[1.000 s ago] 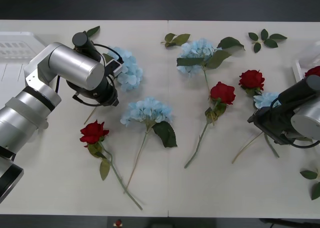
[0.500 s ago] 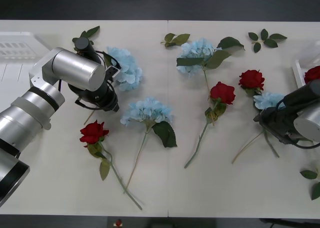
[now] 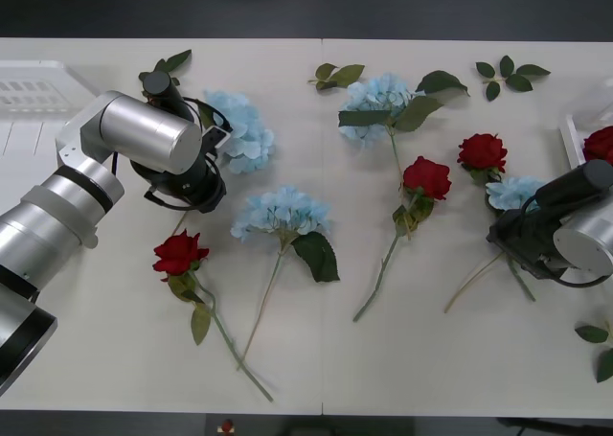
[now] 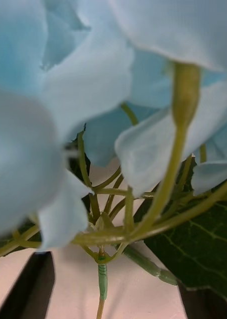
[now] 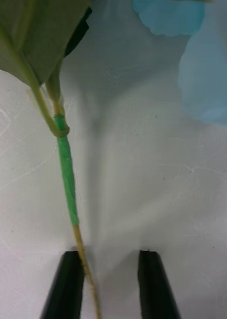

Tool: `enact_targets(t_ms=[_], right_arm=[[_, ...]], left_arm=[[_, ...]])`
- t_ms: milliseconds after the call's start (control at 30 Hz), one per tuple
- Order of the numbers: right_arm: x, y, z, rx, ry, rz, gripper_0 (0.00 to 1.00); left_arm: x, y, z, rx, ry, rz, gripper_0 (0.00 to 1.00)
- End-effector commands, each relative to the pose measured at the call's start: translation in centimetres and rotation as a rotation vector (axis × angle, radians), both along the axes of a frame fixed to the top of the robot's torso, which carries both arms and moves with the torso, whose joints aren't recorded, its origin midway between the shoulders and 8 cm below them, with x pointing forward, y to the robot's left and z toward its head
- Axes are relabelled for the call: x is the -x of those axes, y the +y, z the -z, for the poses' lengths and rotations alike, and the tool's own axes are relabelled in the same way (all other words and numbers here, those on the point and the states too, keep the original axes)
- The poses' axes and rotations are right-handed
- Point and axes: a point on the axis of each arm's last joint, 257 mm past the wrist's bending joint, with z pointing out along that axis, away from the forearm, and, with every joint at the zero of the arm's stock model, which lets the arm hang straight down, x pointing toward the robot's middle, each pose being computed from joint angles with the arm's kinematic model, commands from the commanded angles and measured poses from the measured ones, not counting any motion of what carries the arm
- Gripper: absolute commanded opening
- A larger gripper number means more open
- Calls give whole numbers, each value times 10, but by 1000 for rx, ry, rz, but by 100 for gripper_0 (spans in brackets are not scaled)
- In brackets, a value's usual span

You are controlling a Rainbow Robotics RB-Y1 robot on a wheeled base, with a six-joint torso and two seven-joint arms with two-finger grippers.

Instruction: Put the red flowers into the right box and the blue flowers into the left box

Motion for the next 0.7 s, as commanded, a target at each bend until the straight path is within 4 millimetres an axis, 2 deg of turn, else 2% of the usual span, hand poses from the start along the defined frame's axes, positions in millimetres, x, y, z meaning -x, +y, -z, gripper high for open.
enact_targets(t_ms=[33, 200, 333, 533, 700], right_arm=[[-14, 3, -13, 33, -33, -72, 39], [-14, 2, -14, 42, -35, -79, 18], [-15, 1, -14, 47, -37, -84, 13], [-16, -2, -14, 59, -39, -93, 1], [-20, -2, -15, 62, -55, -106, 0]], left_arm=[[-14, -17, -22, 30, -47, -11, 0], [-19, -18, -29, 20, -64, 2, 0], [-22, -16, -41, 23, -80, 4, 0], [-20, -11, -82, 22, -90, 2, 0], [-20, -3, -112, 14, -111, 29, 0]])
